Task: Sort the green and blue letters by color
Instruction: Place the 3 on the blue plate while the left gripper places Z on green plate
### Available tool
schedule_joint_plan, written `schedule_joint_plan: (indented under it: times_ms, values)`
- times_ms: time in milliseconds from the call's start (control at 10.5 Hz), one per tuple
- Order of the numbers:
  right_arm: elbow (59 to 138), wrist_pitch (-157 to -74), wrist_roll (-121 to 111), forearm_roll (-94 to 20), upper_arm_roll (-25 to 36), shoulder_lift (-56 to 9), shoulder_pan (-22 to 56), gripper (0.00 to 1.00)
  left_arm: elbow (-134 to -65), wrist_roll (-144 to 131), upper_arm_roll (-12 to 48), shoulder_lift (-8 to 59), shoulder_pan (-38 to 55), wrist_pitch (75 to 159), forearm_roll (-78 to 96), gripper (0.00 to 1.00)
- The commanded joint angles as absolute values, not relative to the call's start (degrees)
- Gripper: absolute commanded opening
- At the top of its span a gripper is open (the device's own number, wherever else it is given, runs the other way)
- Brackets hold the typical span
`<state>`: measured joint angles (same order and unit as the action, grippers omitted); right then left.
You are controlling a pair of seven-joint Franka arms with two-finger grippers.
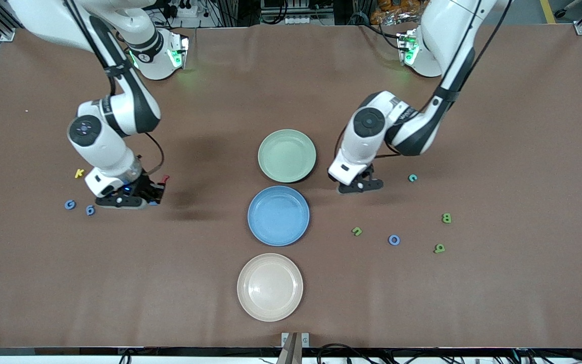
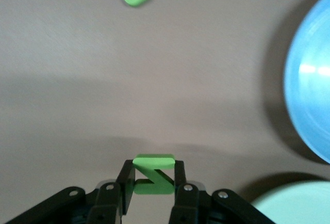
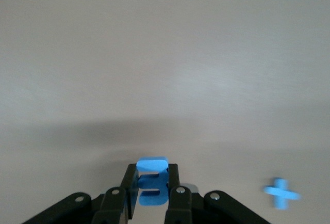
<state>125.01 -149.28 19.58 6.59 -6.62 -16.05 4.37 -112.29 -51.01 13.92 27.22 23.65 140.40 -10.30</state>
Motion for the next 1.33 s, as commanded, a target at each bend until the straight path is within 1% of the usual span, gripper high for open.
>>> schedule_joint_plan:
  times_ms: [0,95,380,475,570,666,761,856,951,1046,1236]
  values:
    - [108.2,-142.0,34.1,5.9,-9.1,-25.5,10.8,0.0,-108.9,-60.5,17.5,28.9,26.5,139.7,-9.1,0.0]
    - [104.5,-141.9,37.5,5.9,-9.3,-28.0,13.1,0.0,-107.9,-62.9,18.8,29.7,27.3,139.7,-8.6,0.0]
    - [95.0,-142.0,40.9,6.0,-9.8,-35.3,17.6,0.0,-103.6,-70.4,19.3,33.8,31.9,140.0,-8.5,0.0]
    - [91.0,-142.0,43.5,6.2,-9.8,-38.2,19.5,0.0,-101.9,-71.2,19.3,35.4,32.3,140.0,-8.5,0.03]
    - [88.3,-142.0,45.8,6.4,-9.8,-40.1,21.0,0.0,-101.0,-71.2,19.3,36.5,32.6,140.0,-8.5,0.25]
    - [87.5,-142.1,47.0,6.4,-9.8,-40.3,22.2,0.0,-100.6,-71.2,19.3,36.5,33.2,140.1,-8.5,0.84]
    - [87.4,-142.4,48.2,6.4,-10.0,-40.3,23.6,0.0,-100.6,-71.1,19.3,36.0,33.0,140.0,-8.6,1.0]
    - [86.5,-141.8,53.2,6.3,-10.8,-40.3,24.6,0.03,-100.6,-70.2,19.2,35.4,32.4,140.0,-9.0,1.0]
    - [86.4,-141.0,57.3,6.9,-11.9,-39.8,24.7,0.9,-100.6,-67.8,19.2,34.9,31.0,139.9,-9.5,1.0]
    - [86.4,-137.7,56.6,9.7,-12.2,-39.7,24.3,1.0,-100.5,-64.3,19.2,34.5,28.9,139.8,-9.5,1.0]
    - [86.4,-134.7,56.3,10.7,-12.3,-39.4,23.3,1.0,-100.5,-54.6,19.1,34.3,24.3,139.8,-9.6,0.9]
